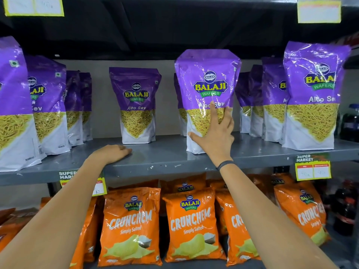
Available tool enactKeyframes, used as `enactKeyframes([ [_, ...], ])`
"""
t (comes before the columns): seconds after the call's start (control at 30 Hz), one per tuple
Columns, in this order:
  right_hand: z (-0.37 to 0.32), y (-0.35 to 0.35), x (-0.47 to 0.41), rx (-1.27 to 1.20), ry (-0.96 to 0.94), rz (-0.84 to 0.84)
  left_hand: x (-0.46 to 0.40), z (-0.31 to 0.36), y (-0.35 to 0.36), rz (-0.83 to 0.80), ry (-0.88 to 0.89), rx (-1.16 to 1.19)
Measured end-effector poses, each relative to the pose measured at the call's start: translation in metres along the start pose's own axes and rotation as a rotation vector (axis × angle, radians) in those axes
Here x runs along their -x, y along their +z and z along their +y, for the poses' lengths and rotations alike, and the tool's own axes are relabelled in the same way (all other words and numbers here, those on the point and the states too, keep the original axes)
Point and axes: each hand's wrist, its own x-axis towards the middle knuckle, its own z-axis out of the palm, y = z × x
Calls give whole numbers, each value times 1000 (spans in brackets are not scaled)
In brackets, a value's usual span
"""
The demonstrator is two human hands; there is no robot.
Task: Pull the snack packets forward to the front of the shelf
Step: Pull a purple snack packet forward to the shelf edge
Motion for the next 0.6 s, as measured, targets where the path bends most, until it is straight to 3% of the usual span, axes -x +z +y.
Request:
enactKeyframes([
  [0.6,1,-13,10,18,-10,41,-2,-2,0,-3,4,-17],
])
